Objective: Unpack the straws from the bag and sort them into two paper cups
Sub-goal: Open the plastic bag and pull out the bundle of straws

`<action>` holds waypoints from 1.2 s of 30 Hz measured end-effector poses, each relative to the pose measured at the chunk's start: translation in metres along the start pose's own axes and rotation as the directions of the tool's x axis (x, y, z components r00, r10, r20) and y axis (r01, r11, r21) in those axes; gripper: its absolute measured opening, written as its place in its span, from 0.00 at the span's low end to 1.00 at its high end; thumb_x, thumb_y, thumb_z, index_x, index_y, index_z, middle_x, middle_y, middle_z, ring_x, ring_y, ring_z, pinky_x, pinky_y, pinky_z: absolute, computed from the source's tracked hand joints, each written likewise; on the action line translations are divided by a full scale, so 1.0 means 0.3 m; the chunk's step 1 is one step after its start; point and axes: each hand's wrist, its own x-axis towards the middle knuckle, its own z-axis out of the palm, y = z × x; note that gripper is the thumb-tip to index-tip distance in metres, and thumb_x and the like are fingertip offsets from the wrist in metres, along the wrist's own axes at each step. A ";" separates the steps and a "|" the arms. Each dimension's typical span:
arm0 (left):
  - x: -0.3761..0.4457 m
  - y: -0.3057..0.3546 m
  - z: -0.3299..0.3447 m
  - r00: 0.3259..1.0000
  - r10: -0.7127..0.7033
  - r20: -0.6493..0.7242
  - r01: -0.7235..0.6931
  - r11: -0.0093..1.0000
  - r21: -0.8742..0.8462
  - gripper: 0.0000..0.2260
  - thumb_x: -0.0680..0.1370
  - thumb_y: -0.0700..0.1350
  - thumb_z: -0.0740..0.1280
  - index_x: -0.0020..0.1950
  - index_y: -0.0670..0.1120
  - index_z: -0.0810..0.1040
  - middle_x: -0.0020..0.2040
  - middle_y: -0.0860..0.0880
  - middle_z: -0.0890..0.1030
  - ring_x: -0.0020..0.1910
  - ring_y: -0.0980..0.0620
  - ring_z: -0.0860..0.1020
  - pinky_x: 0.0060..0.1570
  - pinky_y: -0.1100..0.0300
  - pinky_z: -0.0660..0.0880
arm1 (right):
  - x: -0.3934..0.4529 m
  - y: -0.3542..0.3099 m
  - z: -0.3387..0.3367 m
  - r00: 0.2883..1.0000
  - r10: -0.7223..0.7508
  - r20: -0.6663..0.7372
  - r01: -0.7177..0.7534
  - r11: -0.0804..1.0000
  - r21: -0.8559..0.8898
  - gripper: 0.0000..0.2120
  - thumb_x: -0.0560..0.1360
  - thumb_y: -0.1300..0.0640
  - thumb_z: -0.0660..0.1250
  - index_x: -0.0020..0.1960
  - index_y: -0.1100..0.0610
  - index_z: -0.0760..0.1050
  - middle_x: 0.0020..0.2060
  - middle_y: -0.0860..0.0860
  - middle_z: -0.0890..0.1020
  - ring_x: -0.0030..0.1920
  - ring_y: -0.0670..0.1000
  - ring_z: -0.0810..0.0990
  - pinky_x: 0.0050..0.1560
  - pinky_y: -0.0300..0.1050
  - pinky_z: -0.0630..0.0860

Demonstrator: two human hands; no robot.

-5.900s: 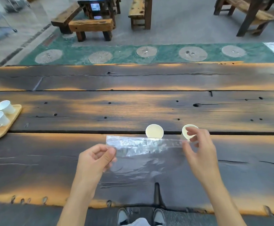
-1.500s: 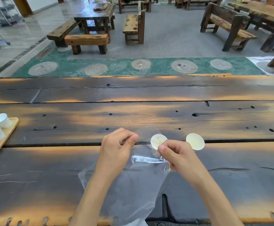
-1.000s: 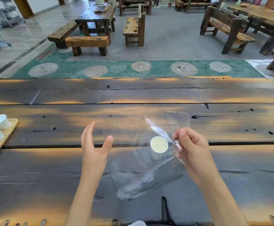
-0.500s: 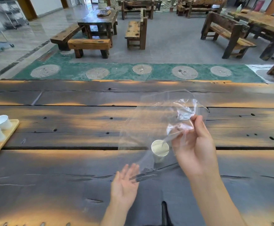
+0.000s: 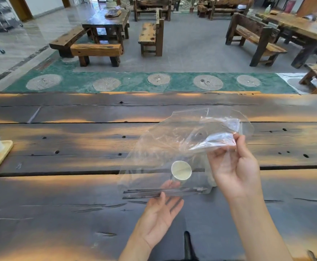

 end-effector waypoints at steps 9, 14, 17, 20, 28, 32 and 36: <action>-0.016 0.196 -0.064 0.887 0.306 -0.345 -0.244 0.947 0.210 0.06 0.74 0.41 0.67 0.48 0.41 0.78 0.37 0.44 0.83 0.35 0.49 0.84 0.36 0.58 0.82 | 0.005 -0.148 -0.191 0.970 -0.183 0.157 0.240 0.798 -0.552 0.09 0.76 0.61 0.68 0.55 0.52 0.79 0.40 0.50 0.81 0.36 0.49 0.78 0.42 0.43 0.80; -0.037 0.288 -0.101 0.884 0.346 -0.313 -0.173 0.867 0.467 0.06 0.78 0.40 0.66 0.52 0.40 0.77 0.35 0.46 0.83 0.30 0.53 0.80 0.31 0.62 0.78 | 0.043 -0.200 -0.234 0.998 -0.008 0.056 0.050 0.593 -0.803 0.22 0.69 0.55 0.74 0.63 0.52 0.79 0.39 0.52 0.83 0.35 0.56 0.82 0.40 0.46 0.79; -0.051 0.319 -0.106 0.898 0.326 -0.295 -0.134 0.842 0.523 0.07 0.75 0.42 0.67 0.52 0.41 0.78 0.36 0.45 0.83 0.31 0.52 0.79 0.32 0.61 0.77 | 0.067 -0.195 -0.248 0.997 0.074 -0.015 -0.051 0.512 -0.857 0.22 0.69 0.54 0.74 0.63 0.49 0.79 0.43 0.53 0.84 0.36 0.58 0.83 0.45 0.50 0.78; -0.069 0.340 -0.111 0.904 0.333 -0.269 -0.135 0.819 0.558 0.06 0.76 0.41 0.67 0.51 0.40 0.78 0.35 0.44 0.82 0.30 0.52 0.79 0.31 0.62 0.77 | 0.090 -0.187 -0.260 0.993 0.105 -0.044 -0.091 0.504 -0.859 0.18 0.72 0.52 0.72 0.61 0.49 0.80 0.46 0.54 0.83 0.40 0.61 0.85 0.49 0.54 0.78; -0.120 0.384 -0.148 0.914 0.315 -0.255 -0.081 0.757 0.648 0.07 0.76 0.41 0.67 0.52 0.39 0.78 0.37 0.43 0.82 0.33 0.51 0.79 0.33 0.61 0.76 | 0.160 -0.141 -0.242 0.930 0.330 -0.160 -0.242 0.224 -0.944 0.20 0.73 0.49 0.74 0.64 0.47 0.75 0.52 0.58 0.83 0.39 0.61 0.85 0.53 0.59 0.80; -0.142 0.405 -0.172 0.910 0.316 -0.269 -0.064 0.747 0.661 0.09 0.75 0.42 0.68 0.52 0.39 0.78 0.38 0.42 0.82 0.34 0.49 0.79 0.36 0.57 0.76 | 0.182 -0.070 -0.237 0.948 0.274 -0.164 -0.196 0.094 -0.976 0.06 0.77 0.65 0.66 0.52 0.58 0.77 0.40 0.62 0.84 0.33 0.56 0.82 0.35 0.44 0.77; -0.156 0.428 -0.221 0.837 0.400 -0.375 -0.071 0.757 0.649 0.08 0.76 0.43 0.68 0.51 0.39 0.80 0.38 0.43 0.83 0.32 0.49 0.79 0.34 0.57 0.76 | 0.176 -0.055 -0.250 0.980 0.191 -0.047 -0.099 0.269 -0.958 0.07 0.80 0.66 0.63 0.44 0.63 0.77 0.33 0.56 0.82 0.30 0.51 0.80 0.32 0.40 0.74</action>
